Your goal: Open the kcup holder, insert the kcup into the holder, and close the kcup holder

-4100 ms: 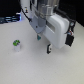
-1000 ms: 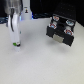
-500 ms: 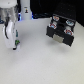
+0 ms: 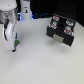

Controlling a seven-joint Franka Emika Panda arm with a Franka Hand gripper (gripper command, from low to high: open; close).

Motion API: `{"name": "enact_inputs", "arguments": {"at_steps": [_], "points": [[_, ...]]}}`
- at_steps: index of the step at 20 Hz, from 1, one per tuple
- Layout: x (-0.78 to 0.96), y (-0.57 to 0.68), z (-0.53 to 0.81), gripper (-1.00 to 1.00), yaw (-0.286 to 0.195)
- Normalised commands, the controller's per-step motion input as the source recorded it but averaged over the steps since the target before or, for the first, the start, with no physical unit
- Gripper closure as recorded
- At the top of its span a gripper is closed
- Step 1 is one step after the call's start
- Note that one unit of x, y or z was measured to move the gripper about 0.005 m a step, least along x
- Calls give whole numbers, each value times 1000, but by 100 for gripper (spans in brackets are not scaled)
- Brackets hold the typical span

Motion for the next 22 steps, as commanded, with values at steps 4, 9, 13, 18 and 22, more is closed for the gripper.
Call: {"name": "enact_inputs", "arguments": {"at_steps": [4,9,13,18,22], "points": [[199,-12,-9,-100,-99],[219,-26,-23,-100,-99],[180,-6,5,100,-29],[173,-24,-14,-100,-97],[198,-41,-22,-100,-127]]}}
